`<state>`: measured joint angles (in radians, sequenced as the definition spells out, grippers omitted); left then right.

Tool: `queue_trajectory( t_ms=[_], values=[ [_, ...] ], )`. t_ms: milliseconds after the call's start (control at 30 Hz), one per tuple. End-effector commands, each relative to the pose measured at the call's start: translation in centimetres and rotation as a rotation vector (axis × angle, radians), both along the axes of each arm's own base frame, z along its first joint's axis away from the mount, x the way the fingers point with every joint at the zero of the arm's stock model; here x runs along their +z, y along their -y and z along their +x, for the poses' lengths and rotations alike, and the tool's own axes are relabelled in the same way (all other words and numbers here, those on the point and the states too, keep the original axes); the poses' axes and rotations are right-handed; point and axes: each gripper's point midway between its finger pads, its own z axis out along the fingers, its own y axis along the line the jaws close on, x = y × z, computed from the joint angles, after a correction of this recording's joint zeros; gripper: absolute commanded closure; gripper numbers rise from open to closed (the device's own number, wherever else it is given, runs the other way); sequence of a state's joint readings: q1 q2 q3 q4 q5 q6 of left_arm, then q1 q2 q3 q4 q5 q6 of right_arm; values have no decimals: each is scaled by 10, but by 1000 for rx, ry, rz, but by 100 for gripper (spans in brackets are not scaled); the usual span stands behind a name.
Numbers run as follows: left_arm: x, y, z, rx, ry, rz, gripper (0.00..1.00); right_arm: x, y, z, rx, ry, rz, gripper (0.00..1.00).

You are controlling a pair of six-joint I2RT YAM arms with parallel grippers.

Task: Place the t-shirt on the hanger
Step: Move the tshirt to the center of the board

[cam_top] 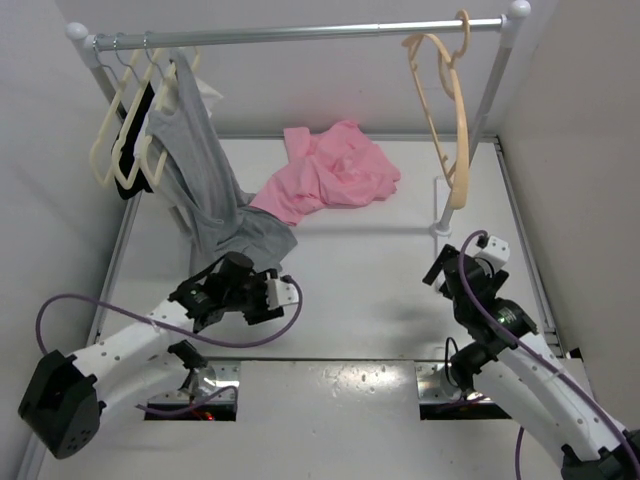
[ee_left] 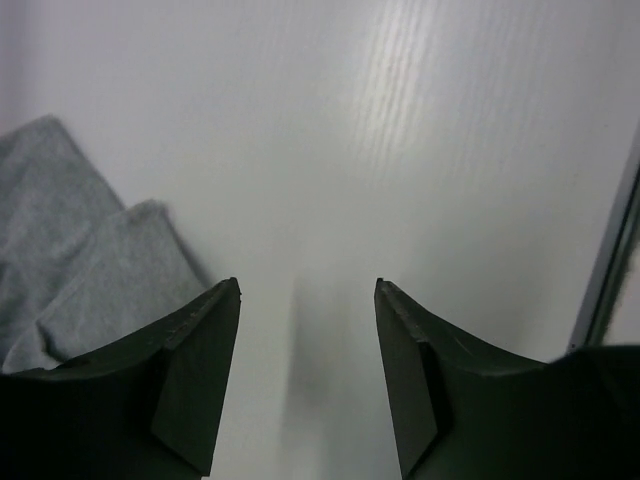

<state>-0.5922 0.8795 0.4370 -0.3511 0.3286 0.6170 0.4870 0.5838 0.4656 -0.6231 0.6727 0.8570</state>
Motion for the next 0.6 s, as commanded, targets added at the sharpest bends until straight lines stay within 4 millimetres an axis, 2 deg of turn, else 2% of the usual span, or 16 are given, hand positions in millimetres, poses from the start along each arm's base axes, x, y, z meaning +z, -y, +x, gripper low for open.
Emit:
queue_trajectory(
  t_ms=[0,33,67,100,133,167,233,367,400,467,500,533,567],
  values=[
    [12,19,3,-34,24,23,38,16,7,1,-41,70,10,0],
    [4,20,9,-8,8,64,35,22,6,2,-50,92,32,0],
    [19,32,22,9,41,37,35,28,6,1,-54,104,45,0],
    [22,39,28,39,25,21,33,30,7,0,-54,100,43,0],
    [33,53,44,63,39,-7,32,38,8,-2,-54,109,48,0],
    [40,61,52,77,44,-32,32,45,10,0,-68,130,46,0],
    [60,82,71,94,79,-119,31,56,21,-2,-117,110,-3,0],
    [81,104,106,167,124,-239,25,82,30,-1,-160,113,-46,0],
    [81,114,128,192,118,-250,25,94,31,1,-171,119,-55,0],
    [76,126,148,220,72,-245,25,103,37,0,-196,112,-91,0],
    [93,136,168,235,78,-260,25,113,39,0,-205,120,-94,0],
    [67,144,178,240,30,-213,25,116,40,1,-206,121,-107,0],
    [64,149,188,243,34,-198,23,119,43,-1,-217,123,-118,0]
  ],
)
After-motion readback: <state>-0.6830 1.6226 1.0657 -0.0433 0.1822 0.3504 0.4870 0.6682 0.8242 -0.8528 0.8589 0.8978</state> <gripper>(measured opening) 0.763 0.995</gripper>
